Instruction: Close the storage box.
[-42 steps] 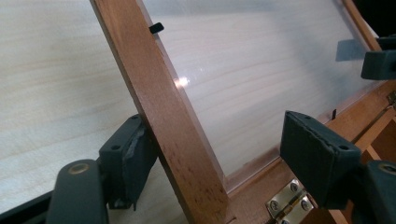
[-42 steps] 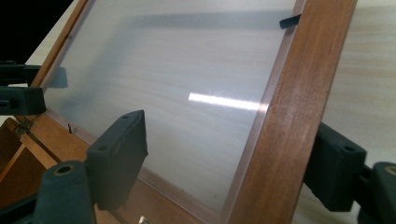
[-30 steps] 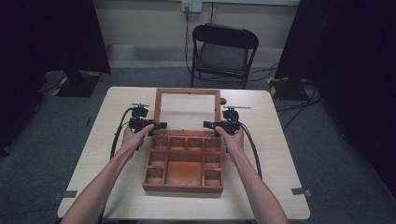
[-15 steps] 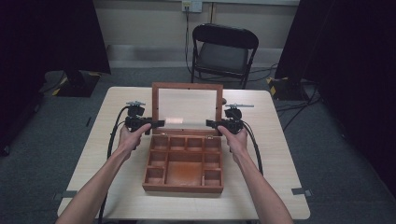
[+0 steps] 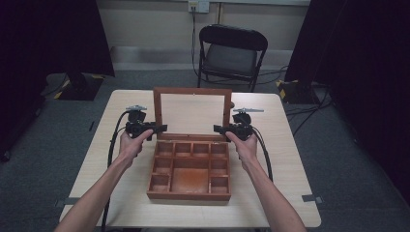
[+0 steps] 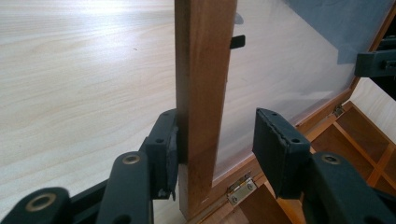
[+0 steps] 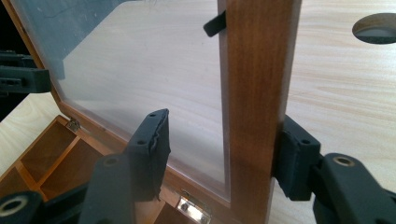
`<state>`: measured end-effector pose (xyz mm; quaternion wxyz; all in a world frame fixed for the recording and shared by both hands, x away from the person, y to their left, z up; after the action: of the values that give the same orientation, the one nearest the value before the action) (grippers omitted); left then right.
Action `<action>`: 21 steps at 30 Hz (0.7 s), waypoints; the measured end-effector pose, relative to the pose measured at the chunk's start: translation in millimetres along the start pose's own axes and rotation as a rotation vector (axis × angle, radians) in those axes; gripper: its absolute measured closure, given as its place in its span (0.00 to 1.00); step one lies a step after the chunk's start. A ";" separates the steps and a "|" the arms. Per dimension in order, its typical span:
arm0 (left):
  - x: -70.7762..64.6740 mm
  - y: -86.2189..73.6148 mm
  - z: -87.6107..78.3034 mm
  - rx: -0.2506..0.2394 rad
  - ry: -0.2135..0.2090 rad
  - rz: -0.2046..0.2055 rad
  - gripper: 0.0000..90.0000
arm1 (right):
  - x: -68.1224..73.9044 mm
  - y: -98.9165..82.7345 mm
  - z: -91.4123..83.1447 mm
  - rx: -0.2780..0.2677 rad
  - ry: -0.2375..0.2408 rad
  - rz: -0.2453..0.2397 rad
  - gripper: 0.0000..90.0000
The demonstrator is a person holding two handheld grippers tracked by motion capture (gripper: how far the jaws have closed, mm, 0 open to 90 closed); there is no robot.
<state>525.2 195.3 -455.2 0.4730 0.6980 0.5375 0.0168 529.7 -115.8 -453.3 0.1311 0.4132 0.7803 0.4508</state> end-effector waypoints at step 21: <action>-12.5 -2.2 -18.2 -0.024 -0.009 0.053 0.58 | 11.1 -0.1 -14.7 -0.020 0.033 -0.008 0.41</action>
<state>508.7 197.4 -440.6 0.4829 0.7065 0.5164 0.0328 514.3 -116.1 -443.2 0.1240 0.4012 0.7796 0.4646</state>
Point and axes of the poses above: each handheld gripper's, and its own axes: z roughly forward along the jaws, y roughly out of its top, x roughly to its left, the point moved 5 cm from there along z, roughly forward along the jaws, and after that the axes turned 12 degrees about -z, right-handed, at the moved point
